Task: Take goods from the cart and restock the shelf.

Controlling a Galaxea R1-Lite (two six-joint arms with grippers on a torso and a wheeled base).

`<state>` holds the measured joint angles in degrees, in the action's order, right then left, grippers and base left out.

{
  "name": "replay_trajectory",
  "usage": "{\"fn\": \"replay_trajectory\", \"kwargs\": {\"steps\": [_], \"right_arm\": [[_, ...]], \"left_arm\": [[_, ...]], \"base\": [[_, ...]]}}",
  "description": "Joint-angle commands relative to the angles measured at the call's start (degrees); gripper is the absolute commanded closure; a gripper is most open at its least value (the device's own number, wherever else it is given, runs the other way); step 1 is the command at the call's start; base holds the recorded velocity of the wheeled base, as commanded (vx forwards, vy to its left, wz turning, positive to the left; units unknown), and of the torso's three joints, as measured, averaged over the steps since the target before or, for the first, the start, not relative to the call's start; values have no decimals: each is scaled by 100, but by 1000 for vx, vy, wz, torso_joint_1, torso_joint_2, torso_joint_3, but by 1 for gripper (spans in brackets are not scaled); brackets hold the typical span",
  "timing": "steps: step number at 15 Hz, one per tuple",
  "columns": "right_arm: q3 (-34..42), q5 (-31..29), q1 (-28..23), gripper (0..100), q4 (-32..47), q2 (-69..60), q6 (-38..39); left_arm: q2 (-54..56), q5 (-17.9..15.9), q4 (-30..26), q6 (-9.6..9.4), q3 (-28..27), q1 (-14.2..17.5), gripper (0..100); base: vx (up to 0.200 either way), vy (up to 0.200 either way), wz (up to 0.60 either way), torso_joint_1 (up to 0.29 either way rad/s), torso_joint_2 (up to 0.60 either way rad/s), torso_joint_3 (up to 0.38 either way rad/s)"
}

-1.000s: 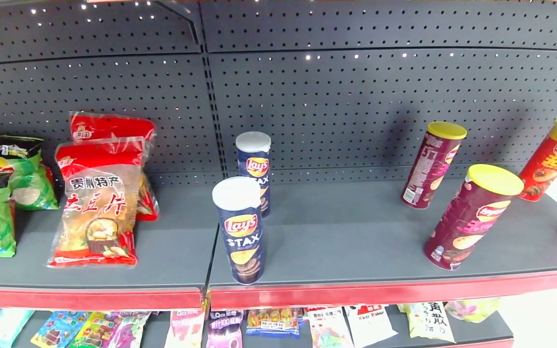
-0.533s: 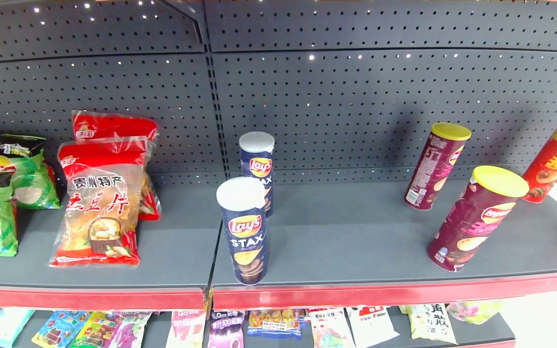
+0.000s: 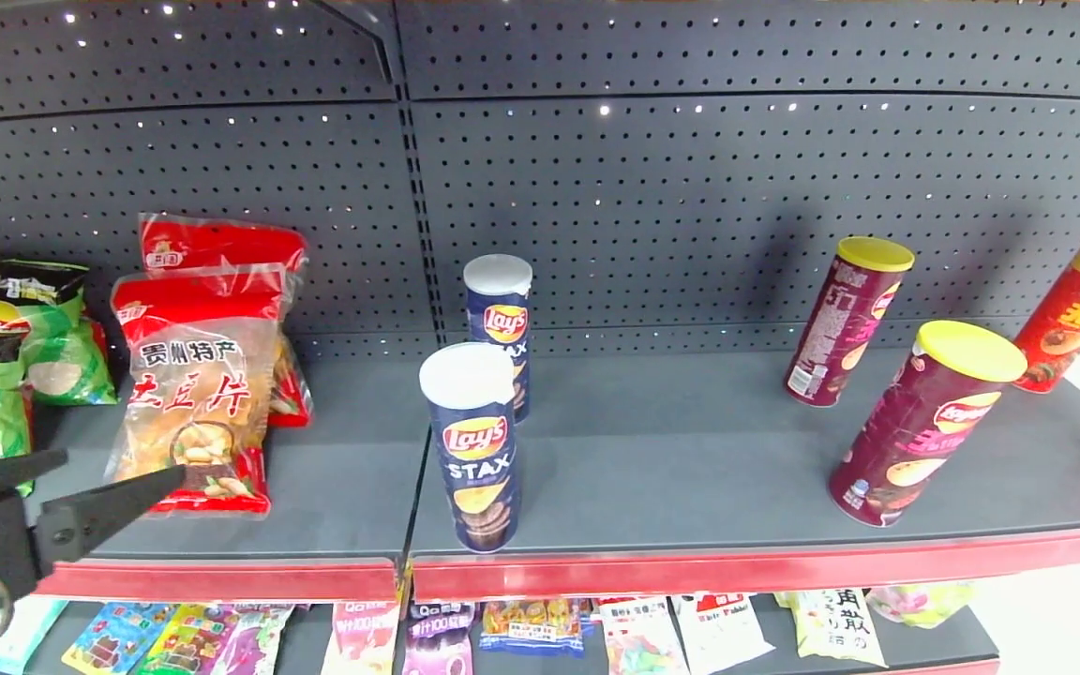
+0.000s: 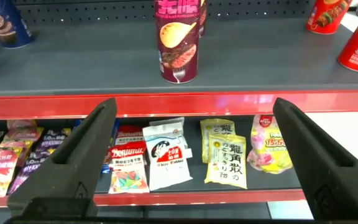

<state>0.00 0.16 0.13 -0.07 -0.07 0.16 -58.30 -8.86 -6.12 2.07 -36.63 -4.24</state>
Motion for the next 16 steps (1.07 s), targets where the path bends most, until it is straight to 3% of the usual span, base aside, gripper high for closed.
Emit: {"fn": "replay_trajectory", "kwargs": {"steps": [1,3,6,12,16], "right_arm": [[0,2,4,0,-1,7,2],[0,2,4,0,-1,7,2],[0,2,4,0,-1,7,2],[0,2,4,0,-1,7,2],[0,2,4,0,-1,7,2]], "left_arm": [[-1465,-195,-566,39,-503,-376,0],[-1755,-810,-566,30,-397,-560,0],[-2432,-784,-495,-5,-432,-806,0],[-3882,183,173,-14,-951,-1246,0],[-4357,429,269,-14,-1303,-1369,0]], "base": [[0,0,0,0,0,0],[0,0,0,0,0,0],[0,0,0,0,0,0],[0,0,0,0,0,0],[0,0,0,0,0,0]]}}
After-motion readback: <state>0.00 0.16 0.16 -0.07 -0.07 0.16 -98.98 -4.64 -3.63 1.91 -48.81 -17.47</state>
